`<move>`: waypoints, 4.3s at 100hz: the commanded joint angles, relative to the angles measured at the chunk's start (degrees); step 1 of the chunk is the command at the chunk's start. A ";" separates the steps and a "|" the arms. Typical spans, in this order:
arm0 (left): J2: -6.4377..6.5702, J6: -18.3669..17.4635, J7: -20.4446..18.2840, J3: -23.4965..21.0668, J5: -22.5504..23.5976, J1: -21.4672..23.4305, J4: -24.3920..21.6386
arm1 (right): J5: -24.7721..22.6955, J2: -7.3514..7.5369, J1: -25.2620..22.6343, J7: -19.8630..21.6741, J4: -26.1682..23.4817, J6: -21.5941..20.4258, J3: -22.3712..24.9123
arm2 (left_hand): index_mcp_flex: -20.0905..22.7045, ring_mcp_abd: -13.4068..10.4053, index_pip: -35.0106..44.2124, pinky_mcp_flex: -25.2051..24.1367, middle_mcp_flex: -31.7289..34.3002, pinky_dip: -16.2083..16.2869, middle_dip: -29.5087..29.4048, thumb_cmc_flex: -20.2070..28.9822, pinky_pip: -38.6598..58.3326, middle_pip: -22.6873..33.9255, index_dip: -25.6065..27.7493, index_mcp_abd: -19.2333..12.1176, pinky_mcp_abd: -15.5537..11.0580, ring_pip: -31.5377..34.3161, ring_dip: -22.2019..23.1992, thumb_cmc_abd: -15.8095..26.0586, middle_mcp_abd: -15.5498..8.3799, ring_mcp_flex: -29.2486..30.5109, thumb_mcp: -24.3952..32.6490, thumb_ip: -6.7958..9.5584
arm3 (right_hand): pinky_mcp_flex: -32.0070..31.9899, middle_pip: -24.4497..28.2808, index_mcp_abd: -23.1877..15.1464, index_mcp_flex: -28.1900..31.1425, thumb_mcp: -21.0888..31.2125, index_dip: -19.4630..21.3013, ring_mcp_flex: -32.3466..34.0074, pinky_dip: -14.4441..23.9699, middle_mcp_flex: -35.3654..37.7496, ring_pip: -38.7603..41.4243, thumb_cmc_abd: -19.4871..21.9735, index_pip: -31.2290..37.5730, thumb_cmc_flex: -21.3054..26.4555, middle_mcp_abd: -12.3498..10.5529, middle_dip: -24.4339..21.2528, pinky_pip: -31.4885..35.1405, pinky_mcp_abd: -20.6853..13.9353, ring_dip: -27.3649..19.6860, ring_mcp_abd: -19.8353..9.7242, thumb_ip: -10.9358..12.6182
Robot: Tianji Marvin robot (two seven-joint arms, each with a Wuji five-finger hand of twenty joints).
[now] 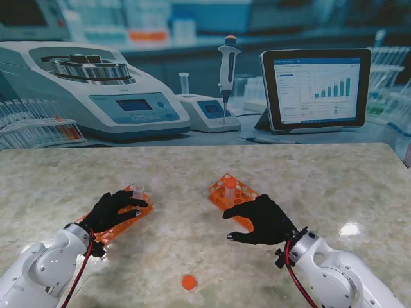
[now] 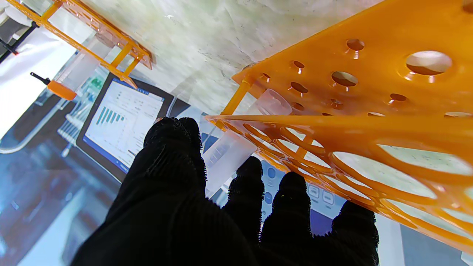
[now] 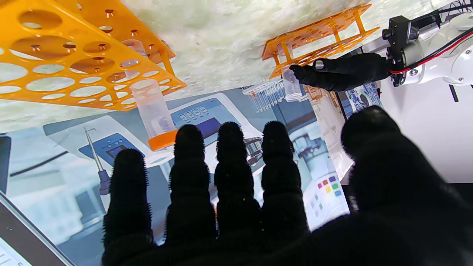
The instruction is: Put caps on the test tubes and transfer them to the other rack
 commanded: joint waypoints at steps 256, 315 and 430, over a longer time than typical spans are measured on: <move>0.02 -0.51 3.13 -3.39 6.77 0.33 -0.29 | 0.99 0.08 0.22 1.29 0.16 -0.08 -0.75 | -2.17 0.25 -7.37 -1.27 1.18 1.27 1.02 -5.85 -2.31 -1.11 -1.76 13.54 0.35 -0.17 0.98 -8.97 2.78 -0.29 -0.44 -0.03 | -0.87 -0.53 -0.10 -1.32 -2.49 0.07 -1.18 -0.95 -0.35 -0.62 2.59 -0.13 -1.60 -1.23 0.07 0.04 1.27 -0.65 -1.62 1.27; 0.12 -0.17 2.51 -0.80 6.25 -2.00 1.13 | 1.11 0.09 0.20 1.32 0.20 -0.48 -0.73 | -3.46 0.23 -8.04 -1.11 -0.69 0.73 -0.21 -6.25 -2.56 -1.38 -4.30 14.28 0.36 -0.17 0.81 -10.12 3.40 -1.25 0.01 0.08 | -0.94 -0.54 -0.08 -1.28 -2.42 0.07 -1.15 -1.01 -0.36 -0.62 2.54 -0.11 -1.64 -1.24 0.06 0.00 1.35 -0.66 -1.49 1.23; 1.04 -1.04 -3.69 -3.37 5.54 0.55 -3.53 | 1.50 0.12 0.43 1.67 0.20 -0.65 -1.20 | -5.28 0.71 -9.38 -0.96 -3.00 -1.70 -1.32 -8.00 -3.63 -2.53 -5.77 15.73 0.42 -0.76 0.07 -11.58 4.43 -3.51 -0.19 -0.05 | -1.06 -0.55 -0.08 -1.30 -2.44 0.04 -1.17 -1.22 -0.37 -0.64 2.58 -0.13 -1.64 -1.29 0.05 0.02 1.33 -0.69 -1.52 1.23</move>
